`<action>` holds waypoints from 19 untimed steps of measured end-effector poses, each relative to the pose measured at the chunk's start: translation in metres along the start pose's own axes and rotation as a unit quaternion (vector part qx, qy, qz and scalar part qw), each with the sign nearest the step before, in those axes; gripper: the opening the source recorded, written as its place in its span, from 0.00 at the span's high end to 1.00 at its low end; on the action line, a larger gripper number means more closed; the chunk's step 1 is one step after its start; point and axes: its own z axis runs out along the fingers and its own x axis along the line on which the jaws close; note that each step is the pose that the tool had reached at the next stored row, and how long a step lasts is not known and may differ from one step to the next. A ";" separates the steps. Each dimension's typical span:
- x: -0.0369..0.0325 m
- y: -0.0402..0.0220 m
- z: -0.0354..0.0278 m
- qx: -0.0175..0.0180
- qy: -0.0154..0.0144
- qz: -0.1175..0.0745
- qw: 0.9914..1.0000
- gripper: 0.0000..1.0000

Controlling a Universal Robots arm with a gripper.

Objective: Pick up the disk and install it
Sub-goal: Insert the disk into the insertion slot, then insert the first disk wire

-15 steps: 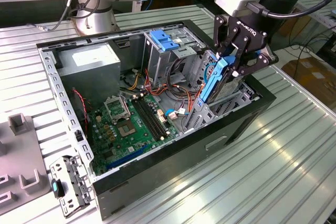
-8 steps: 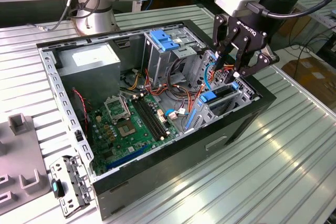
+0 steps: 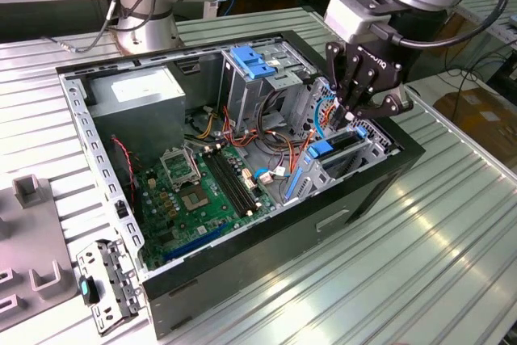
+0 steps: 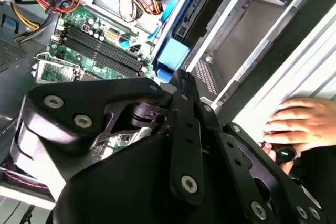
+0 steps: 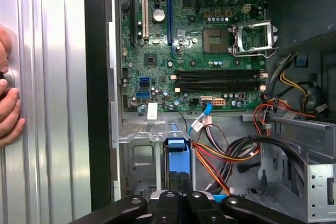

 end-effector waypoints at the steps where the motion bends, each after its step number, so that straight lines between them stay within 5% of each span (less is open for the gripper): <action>1: 0.0000 0.0000 0.0019 0.000 0.000 0.000 1.000 0.89; 19: 0.0001 0.0000 0.0053 0.000 0.000 0.000 1.000 0.89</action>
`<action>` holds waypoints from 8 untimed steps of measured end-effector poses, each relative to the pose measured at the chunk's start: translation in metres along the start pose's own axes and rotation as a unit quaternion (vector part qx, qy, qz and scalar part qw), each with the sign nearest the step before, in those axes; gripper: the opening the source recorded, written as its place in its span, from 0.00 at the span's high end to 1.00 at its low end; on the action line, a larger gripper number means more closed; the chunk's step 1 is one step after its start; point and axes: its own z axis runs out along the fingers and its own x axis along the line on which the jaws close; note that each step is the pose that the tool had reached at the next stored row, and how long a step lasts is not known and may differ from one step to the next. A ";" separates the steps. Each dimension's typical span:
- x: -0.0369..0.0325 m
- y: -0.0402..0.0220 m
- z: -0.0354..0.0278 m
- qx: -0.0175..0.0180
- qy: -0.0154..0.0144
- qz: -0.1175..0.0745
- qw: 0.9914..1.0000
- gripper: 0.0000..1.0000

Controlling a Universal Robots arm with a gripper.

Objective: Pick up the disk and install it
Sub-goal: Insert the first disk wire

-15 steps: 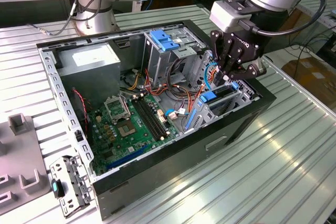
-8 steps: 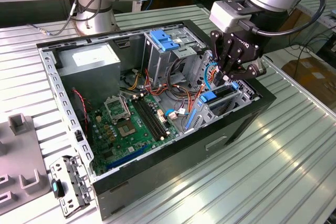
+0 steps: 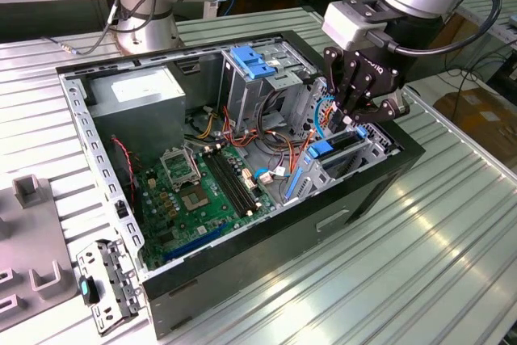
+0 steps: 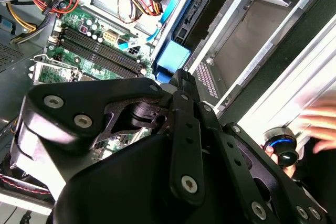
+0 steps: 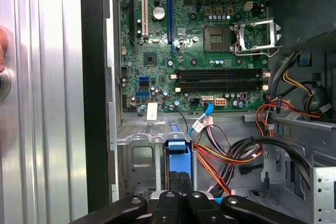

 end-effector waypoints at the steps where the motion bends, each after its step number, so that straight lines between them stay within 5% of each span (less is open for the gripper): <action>1: 0.0000 0.0000 0.0000 0.000 0.000 0.000 1.000 0.89; 8: -0.0002 -0.0072 0.0001 0.000 0.000 0.000 1.000 0.89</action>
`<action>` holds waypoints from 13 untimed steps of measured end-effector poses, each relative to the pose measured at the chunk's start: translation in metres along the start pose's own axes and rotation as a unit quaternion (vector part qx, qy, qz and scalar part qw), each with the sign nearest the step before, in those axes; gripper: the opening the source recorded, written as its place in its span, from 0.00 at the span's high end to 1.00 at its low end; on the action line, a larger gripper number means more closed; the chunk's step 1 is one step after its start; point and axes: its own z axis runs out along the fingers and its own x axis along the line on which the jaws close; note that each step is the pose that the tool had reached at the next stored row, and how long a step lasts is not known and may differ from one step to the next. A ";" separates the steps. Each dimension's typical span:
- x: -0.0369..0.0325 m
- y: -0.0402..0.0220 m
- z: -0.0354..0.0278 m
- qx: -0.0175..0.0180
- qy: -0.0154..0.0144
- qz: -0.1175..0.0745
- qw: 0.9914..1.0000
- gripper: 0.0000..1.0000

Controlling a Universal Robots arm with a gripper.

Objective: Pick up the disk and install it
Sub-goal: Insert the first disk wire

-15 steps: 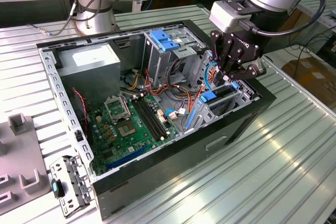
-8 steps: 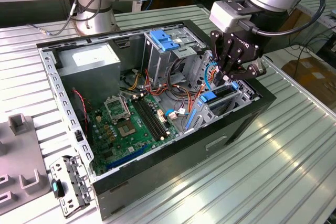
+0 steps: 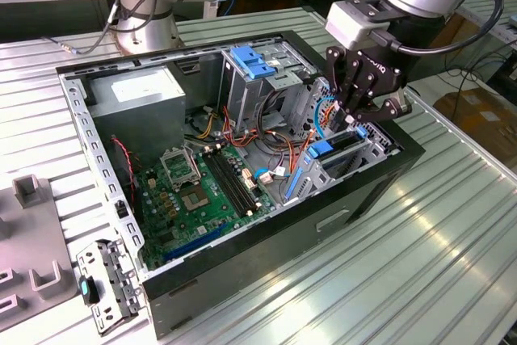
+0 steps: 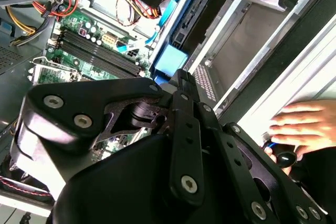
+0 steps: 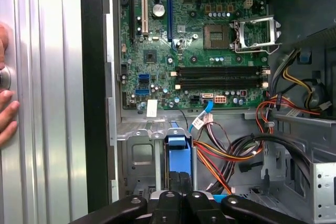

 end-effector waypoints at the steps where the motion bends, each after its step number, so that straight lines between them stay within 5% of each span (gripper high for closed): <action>1: -0.0001 -0.0030 0.0001 0.000 0.000 0.000 1.000 0.89; 4: -0.0008 -0.0210 0.0000 0.000 0.000 0.000 1.000 0.89; 13: -0.0037 -0.0485 0.0000 0.000 0.000 0.000 1.000 0.89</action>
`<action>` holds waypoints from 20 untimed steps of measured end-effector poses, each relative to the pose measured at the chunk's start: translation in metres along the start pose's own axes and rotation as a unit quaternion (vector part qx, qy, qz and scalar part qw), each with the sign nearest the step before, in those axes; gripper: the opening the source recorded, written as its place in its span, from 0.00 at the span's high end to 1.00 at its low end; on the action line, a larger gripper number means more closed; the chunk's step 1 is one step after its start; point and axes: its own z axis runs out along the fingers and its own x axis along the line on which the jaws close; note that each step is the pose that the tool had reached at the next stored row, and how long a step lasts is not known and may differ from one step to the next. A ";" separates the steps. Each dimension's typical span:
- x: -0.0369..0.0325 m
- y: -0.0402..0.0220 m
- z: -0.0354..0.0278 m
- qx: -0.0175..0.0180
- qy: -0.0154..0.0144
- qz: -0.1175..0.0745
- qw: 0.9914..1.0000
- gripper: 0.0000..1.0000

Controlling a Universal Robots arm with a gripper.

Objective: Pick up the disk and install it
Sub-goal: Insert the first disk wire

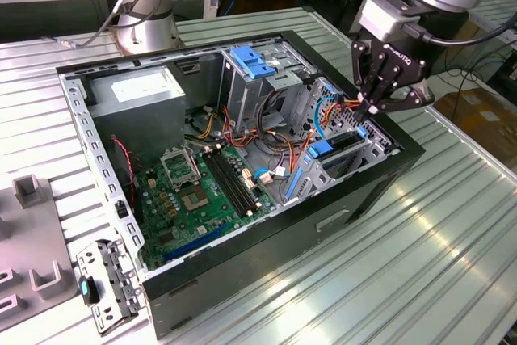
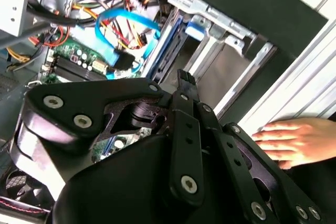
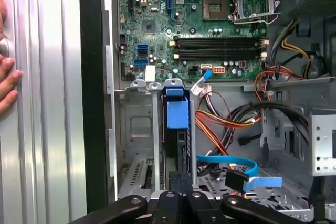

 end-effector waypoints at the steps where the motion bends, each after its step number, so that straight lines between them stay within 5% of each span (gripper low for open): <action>1: -0.0009 -0.0029 -0.0001 0.000 0.000 -0.001 1.000 0.89; 6: -0.0022 -0.0099 0.0000 0.000 0.000 -0.032 0.999 0.89; 9: -0.0021 -0.0106 0.0003 -0.001 0.000 -0.087 0.996 0.89; 20: -0.0131 -0.0290 0.0004 -0.001 0.000 -0.108 0.994 0.89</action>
